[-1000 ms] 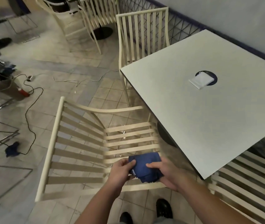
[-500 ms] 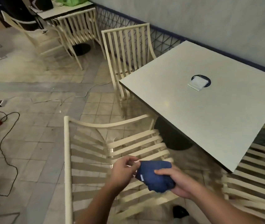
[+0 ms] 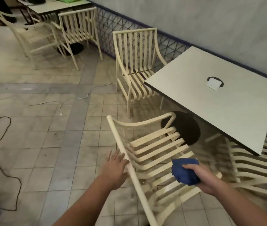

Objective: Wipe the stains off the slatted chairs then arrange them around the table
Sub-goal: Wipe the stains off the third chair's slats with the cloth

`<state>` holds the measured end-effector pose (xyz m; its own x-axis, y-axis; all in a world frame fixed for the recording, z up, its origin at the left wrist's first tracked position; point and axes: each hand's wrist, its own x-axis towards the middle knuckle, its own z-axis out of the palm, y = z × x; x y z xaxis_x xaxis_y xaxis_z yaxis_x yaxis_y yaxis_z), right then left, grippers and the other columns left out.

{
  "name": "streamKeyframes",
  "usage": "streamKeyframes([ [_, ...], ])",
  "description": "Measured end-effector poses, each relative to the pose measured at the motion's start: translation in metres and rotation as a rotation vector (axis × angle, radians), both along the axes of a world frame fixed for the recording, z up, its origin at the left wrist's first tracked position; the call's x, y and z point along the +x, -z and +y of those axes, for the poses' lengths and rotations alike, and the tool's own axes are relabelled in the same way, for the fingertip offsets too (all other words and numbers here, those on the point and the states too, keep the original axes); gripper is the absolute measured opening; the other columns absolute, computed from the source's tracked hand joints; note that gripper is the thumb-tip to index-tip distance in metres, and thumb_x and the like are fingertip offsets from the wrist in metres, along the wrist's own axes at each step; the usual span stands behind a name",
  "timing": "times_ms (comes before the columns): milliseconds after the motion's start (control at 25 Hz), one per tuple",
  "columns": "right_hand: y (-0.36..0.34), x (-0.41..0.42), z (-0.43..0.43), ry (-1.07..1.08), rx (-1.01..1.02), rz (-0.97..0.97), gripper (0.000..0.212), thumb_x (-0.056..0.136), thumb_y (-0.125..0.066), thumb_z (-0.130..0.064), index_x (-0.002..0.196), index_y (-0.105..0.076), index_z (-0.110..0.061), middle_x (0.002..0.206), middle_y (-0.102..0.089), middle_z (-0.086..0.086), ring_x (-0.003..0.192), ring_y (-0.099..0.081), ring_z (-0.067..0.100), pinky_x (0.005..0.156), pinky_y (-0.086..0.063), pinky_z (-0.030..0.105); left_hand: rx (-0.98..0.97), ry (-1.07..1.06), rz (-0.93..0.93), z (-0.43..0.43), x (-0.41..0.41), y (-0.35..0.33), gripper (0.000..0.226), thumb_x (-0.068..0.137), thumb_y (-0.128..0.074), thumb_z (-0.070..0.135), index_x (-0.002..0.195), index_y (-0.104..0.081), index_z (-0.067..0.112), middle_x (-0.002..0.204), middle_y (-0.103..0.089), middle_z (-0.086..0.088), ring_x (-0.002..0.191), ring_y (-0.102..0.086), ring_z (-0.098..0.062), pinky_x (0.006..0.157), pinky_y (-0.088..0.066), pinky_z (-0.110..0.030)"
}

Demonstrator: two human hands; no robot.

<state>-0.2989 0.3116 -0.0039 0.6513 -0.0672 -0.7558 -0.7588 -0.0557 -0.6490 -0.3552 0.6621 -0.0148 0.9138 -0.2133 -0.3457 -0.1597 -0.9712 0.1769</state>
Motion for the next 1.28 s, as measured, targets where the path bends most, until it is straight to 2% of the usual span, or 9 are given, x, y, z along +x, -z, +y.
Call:
streamKeyframes([
  [120,0.034,-0.003,0.018,0.135,-0.057,0.015,0.034,0.096,-0.066,-0.007,0.128,-0.056,-0.004,0.108,-0.071,0.027,0.092,-0.070,0.040,0.058,-0.054,0.036,0.005,0.110,-0.060,0.022,-0.009,0.015,0.058,0.096,-0.031,0.054,0.151,-0.044,0.037,0.166,-0.032,0.000,0.157,-0.018,-0.026,0.121,0.023,-0.042],
  [360,0.086,-0.015,0.064,0.438,-0.071,0.082,0.028,0.097,-0.063,-0.003,0.123,-0.052,-0.006,0.104,-0.068,0.026,0.090,-0.067,0.040,0.065,-0.054,0.043,0.107,0.290,0.036,0.046,0.046,-0.002,0.053,0.106,-0.026,0.053,0.159,-0.024,0.043,0.171,-0.012,0.006,0.158,0.006,-0.024,0.121,0.019,-0.047],
  [520,0.111,0.013,0.094,0.453,-0.050,0.166,0.020,0.097,-0.063,-0.005,0.114,-0.059,0.002,0.095,-0.072,0.028,0.091,-0.071,0.046,0.071,-0.057,0.050,0.245,0.293,0.080,0.081,0.118,0.007,0.080,0.085,0.013,0.067,0.160,-0.008,0.046,0.172,-0.002,0.011,0.158,0.010,-0.025,0.115,0.024,-0.055],
  [680,0.139,0.053,0.118,0.425,-0.027,0.280,0.016,0.099,-0.056,-0.005,0.093,-0.065,0.007,0.072,-0.070,0.025,0.069,-0.069,0.040,0.057,-0.052,0.035,0.277,0.344,0.088,0.118,0.195,0.014,0.097,0.078,0.028,0.069,0.162,-0.009,0.040,0.172,-0.003,0.009,0.158,0.009,-0.022,0.120,0.015,-0.055],
  [800,0.146,0.073,0.135,0.432,-0.075,0.368,0.030,0.099,-0.051,-0.006,0.070,-0.052,-0.002,0.059,-0.058,0.015,0.059,-0.051,0.027,0.058,-0.040,0.033,0.261,0.370,0.140,0.124,0.231,0.025,0.087,0.089,0.012,0.073,0.163,-0.013,0.033,0.172,-0.008,0.005,0.159,0.001,-0.021,0.125,0.005,-0.053],
  [920,0.151,0.083,0.143,0.437,-0.215,0.288,0.014,0.095,-0.060,-0.013,0.081,-0.062,-0.013,0.079,-0.063,0.005,0.067,-0.057,0.017,0.064,-0.048,0.029,0.257,0.331,0.251,0.113,0.266,0.051,0.076,0.100,-0.013,0.068,0.164,-0.013,0.027,0.170,-0.021,-0.002,0.155,-0.019,-0.026,0.126,-0.015,-0.050],
  [1040,0.165,0.086,0.153,0.529,-0.001,0.295,0.035,0.103,-0.040,-0.001,0.070,-0.044,-0.011,0.052,-0.051,0.002,0.039,-0.043,0.010,0.044,-0.032,0.023,0.228,0.372,0.380,0.092,0.293,0.079,0.084,0.098,-0.033,0.067,0.164,-0.004,0.023,0.162,-0.034,-0.003,0.140,-0.043,-0.028,0.114,-0.036,-0.045],
  [1120,0.185,0.090,0.157,0.610,0.061,0.285,0.041,0.101,-0.033,0.007,0.068,-0.039,-0.016,0.045,-0.043,0.003,0.033,-0.033,0.012,0.041,-0.024,0.023,0.148,0.370,0.470,0.077,0.317,0.114,0.085,0.099,-0.037,0.064,0.163,-0.001,0.021,0.154,-0.042,-0.005,0.130,-0.053,-0.027,0.106,-0.043,-0.042],
  [1280,0.219,0.092,0.170,0.775,-0.043,0.273,0.037,0.100,-0.048,0.001,0.079,-0.048,-0.030,0.077,-0.058,0.003,0.059,-0.056,0.018,0.041,-0.046,0.046,-0.026,0.376,0.467,0.051,0.353,0.186,0.056,0.105,-0.036,0.050,0.150,-0.031,0.017,0.119,-0.065,-0.004,0.105,-0.067,-0.020,0.093,-0.056,-0.041],
])
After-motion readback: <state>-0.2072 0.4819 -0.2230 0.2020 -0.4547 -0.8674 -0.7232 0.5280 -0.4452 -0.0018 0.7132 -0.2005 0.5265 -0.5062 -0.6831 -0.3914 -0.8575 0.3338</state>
